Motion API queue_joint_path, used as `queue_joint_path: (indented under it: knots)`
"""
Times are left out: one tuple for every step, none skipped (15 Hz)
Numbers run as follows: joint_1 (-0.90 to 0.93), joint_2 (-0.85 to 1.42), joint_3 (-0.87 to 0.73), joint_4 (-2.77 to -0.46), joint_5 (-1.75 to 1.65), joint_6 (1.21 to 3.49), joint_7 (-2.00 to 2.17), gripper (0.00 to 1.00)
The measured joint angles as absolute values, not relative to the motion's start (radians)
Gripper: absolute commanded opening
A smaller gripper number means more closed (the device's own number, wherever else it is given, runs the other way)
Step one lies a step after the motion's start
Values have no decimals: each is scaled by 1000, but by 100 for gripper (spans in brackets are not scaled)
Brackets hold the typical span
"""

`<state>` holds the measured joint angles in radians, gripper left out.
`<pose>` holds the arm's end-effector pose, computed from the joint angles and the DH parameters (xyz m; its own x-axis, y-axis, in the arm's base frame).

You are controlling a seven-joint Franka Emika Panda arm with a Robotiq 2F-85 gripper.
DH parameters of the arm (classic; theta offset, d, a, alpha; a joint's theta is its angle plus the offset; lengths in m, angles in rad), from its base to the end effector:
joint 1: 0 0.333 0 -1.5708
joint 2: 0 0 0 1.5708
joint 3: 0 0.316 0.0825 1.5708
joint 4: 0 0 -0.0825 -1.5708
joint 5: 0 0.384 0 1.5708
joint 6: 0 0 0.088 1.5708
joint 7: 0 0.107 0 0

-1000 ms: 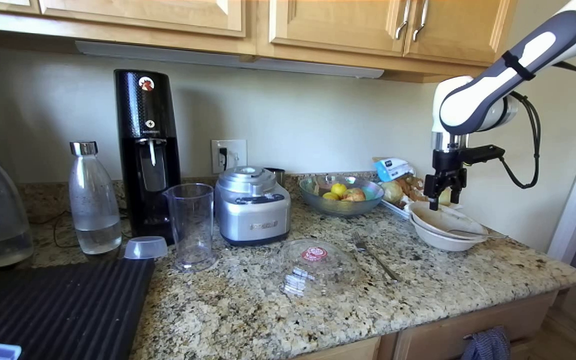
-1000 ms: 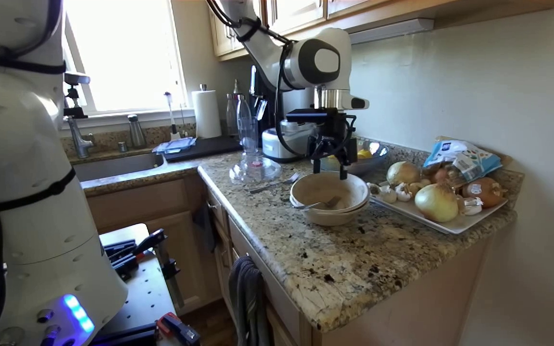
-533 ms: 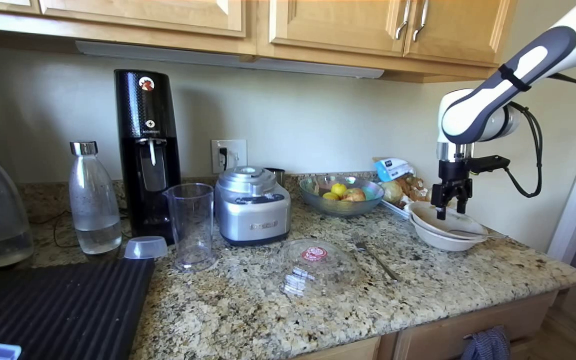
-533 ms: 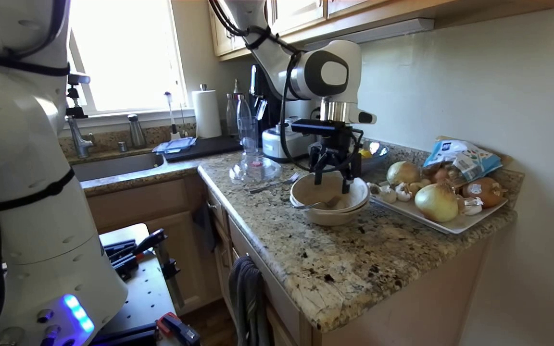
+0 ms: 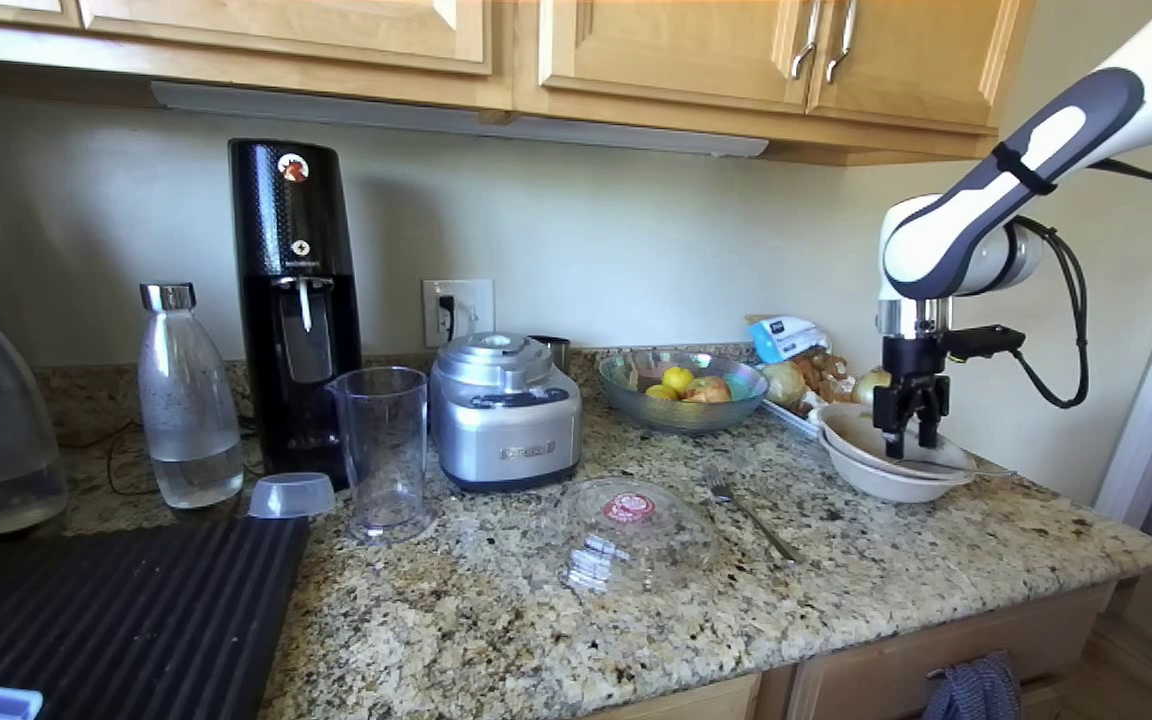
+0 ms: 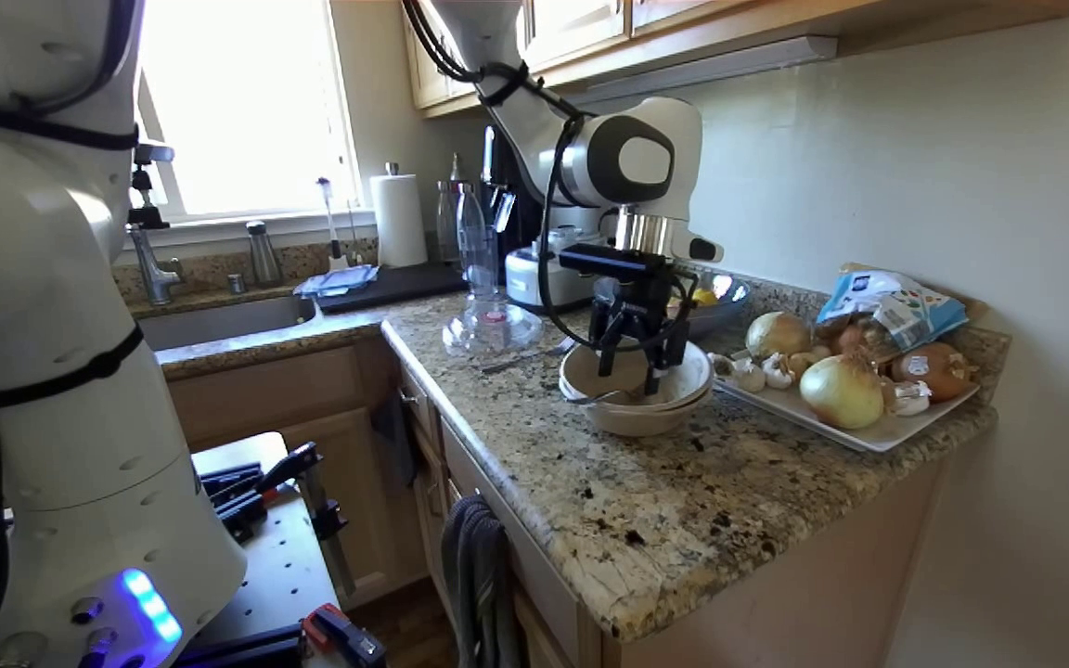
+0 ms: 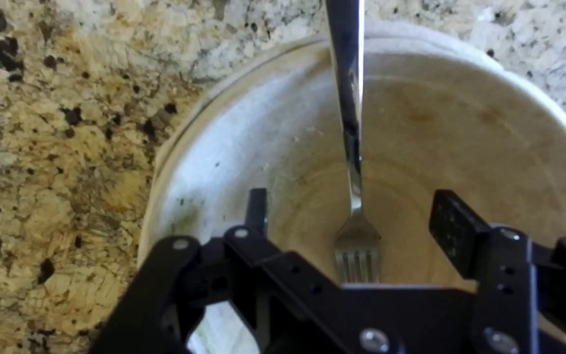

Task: Pick up the fork and put it on the table, pick up the other fork and put it on the table then pick up the bowl and put it on the table.

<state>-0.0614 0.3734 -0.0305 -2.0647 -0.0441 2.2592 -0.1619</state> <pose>0.5685 -0.0534 0.2368 0.9782 0.0993 -0.1825 0.1029 -0.9946 0.0103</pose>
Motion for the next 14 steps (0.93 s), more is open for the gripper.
queue_joint_path:
  knots:
    - [-61,376,-30,-2066,-44,2255,-163,50]
    - [-61,378,-30,-2067,-44,2251,-165,51]
    - [-61,381,-30,-2068,-44,2245,-166,49]
    - [-61,383,-30,-2069,-44,2237,-167,47]
    - [-62,386,-31,-2069,-44,2229,-168,47]
    - [-62,388,-30,-2069,-44,2221,-168,42]
    - [-62,391,-30,-2069,-44,2216,-168,37]
    - [-62,395,-30,-2069,-44,2212,-169,29]
    - [-62,399,-30,-2069,-44,2211,-170,17]
    - [-62,402,-30,-2069,-44,2210,-171,8]
    - [-62,405,-30,-2069,-44,2210,-172,7]
    - [-62,406,-31,-2069,-44,2210,-173,5]
    - [-62,406,-31,-2069,-44,2210,-173,2]
    - [-62,406,-31,-2068,-44,2210,-174,8]
